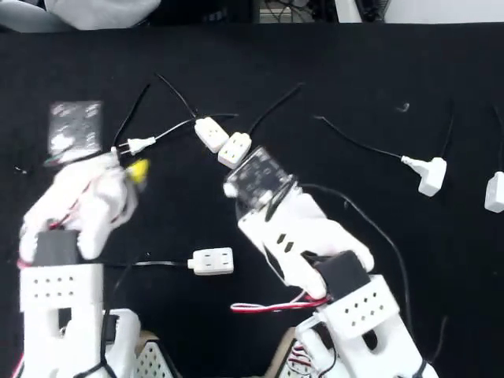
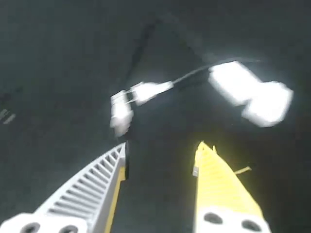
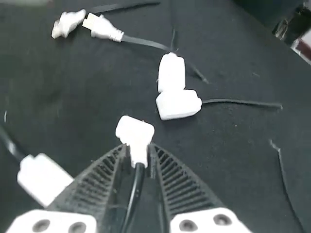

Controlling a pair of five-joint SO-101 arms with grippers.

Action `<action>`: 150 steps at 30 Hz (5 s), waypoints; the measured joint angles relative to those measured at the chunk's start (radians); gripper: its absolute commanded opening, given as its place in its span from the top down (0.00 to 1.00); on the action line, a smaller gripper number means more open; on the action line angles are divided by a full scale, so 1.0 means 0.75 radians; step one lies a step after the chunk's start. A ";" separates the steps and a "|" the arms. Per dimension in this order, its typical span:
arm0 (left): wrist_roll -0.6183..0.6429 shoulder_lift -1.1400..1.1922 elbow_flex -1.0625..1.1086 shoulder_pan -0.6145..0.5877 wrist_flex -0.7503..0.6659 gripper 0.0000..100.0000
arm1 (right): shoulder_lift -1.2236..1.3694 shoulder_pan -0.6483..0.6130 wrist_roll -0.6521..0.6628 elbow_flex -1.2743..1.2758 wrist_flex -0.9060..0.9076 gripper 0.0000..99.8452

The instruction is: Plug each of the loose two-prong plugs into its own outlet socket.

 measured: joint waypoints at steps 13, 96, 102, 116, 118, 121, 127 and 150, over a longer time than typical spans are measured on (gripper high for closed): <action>-0.215 -0.039 0.511 -0.252 0.000 0.77 | 0.135 -0.198 0.540 -0.360 0.599 0.99; -0.329 -0.053 0.812 -0.250 -0.297 0.77 | 1.230 -0.313 1.047 -0.765 0.597 0.99; -0.329 -0.053 0.812 -0.250 -0.297 0.77 | 1.230 -0.317 1.047 -0.765 0.597 0.99; -0.329 -0.053 0.812 -0.250 -0.297 0.77 | 1.232 -0.319 1.037 -0.792 0.595 0.99; -0.329 -0.053 0.812 -0.250 -0.297 0.77 | 1.232 -0.325 1.037 -0.792 0.595 0.99; -0.329 -0.053 0.812 -0.250 -0.297 0.77 | 1.232 -0.356 1.037 -0.792 0.595 0.99; -0.327 -0.053 0.820 -0.250 -0.297 0.77 | 1.232 -0.383 1.037 -0.792 0.591 0.99; -0.327 -0.055 0.820 -0.254 -0.297 0.77 | 1.230 -0.333 1.039 -0.757 0.593 0.99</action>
